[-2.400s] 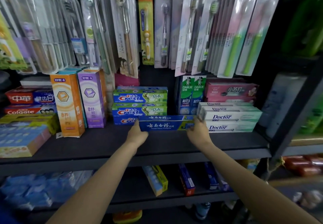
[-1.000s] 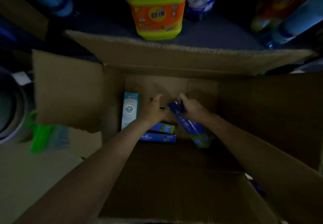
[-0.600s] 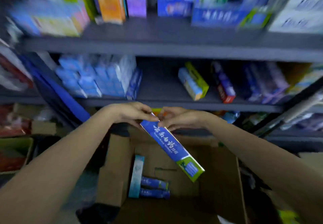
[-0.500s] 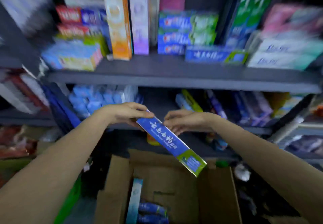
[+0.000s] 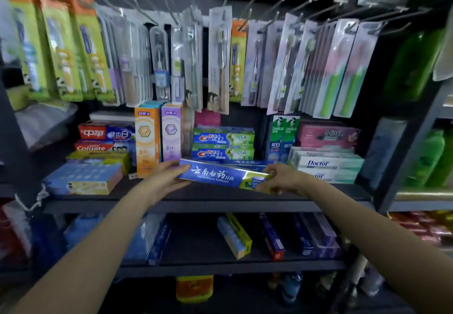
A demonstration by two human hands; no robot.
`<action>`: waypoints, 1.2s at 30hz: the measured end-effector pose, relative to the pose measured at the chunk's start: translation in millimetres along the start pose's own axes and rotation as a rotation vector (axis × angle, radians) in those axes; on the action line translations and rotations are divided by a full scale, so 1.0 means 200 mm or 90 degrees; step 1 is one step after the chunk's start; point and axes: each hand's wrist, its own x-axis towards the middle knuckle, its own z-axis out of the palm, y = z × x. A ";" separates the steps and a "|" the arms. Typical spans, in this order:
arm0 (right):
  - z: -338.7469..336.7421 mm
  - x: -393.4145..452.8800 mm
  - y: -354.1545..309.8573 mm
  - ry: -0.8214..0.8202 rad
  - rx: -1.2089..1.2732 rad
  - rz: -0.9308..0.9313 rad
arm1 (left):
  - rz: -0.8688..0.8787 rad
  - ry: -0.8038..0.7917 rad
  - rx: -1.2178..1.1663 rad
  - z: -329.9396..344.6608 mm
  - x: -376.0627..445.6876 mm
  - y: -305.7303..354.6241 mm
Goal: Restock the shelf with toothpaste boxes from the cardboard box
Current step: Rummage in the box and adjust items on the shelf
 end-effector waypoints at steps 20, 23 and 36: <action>-0.52 0.50 0.20 0.179 -0.401 0.006 | 0.102 0.209 0.298 0.61 0.57 -0.19; -0.51 0.52 0.22 0.185 -0.484 -0.012 | 0.109 0.199 0.344 0.61 0.58 -0.20; -0.39 0.48 0.19 0.256 -0.603 -0.100 | 0.158 0.243 0.377 0.59 0.56 -0.30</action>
